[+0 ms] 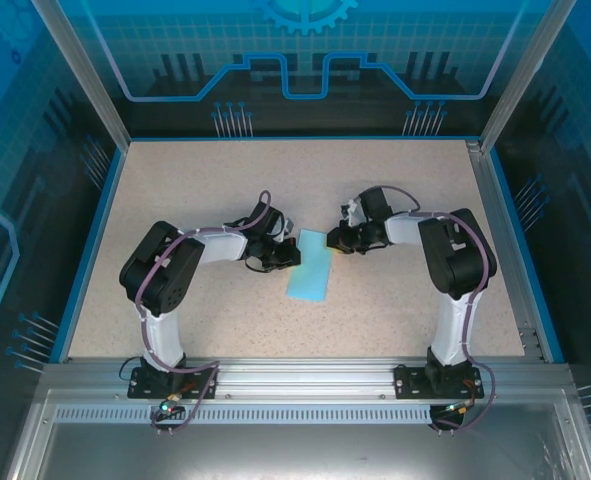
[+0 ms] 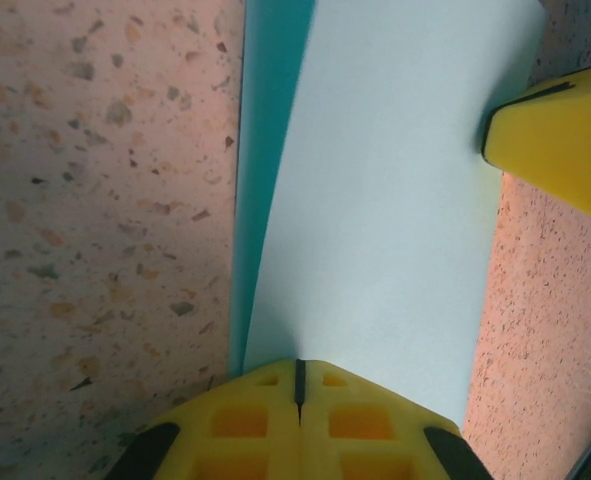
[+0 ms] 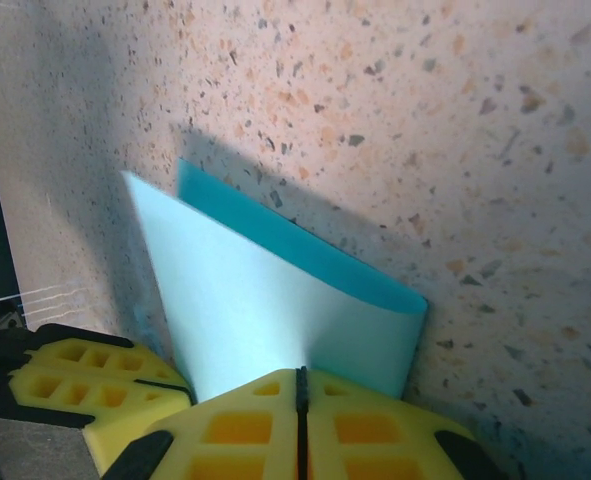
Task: Fold a paper plane with a square sheet of paper (pick it up from the middle)
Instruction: Fold the square sheet of paper in half at the center of the table.
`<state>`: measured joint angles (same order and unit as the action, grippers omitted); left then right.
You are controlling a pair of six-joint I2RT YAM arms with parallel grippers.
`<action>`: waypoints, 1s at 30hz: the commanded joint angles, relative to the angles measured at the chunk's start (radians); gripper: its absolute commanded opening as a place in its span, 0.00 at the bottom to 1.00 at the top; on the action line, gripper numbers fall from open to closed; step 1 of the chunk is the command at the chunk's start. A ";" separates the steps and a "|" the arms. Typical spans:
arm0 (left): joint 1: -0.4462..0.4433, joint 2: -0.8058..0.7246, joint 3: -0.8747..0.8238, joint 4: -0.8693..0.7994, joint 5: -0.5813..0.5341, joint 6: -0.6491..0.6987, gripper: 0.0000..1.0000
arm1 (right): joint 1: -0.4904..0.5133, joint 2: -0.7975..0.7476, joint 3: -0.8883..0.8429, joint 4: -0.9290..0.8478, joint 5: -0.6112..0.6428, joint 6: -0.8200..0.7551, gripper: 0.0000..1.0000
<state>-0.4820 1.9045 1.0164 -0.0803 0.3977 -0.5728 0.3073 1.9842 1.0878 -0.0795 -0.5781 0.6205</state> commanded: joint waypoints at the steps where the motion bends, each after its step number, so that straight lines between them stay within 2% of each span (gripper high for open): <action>1: -0.006 0.013 -0.033 -0.117 -0.050 0.026 0.00 | -0.009 -0.038 0.057 -0.098 0.009 -0.027 0.09; 17: -0.006 0.013 -0.029 -0.116 -0.048 0.026 0.00 | -0.035 0.111 0.135 -0.147 0.018 0.016 0.08; 24: -0.007 0.018 -0.023 -0.120 -0.048 0.027 0.00 | -0.040 0.058 0.178 -0.197 -0.031 0.027 0.09; 30: -0.007 0.017 -0.021 -0.124 -0.048 0.029 0.00 | -0.041 0.042 0.210 -0.240 -0.009 0.022 0.09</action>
<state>-0.4816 1.9045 1.0168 -0.0814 0.3973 -0.5724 0.2802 2.0510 1.2678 -0.2661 -0.5838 0.6357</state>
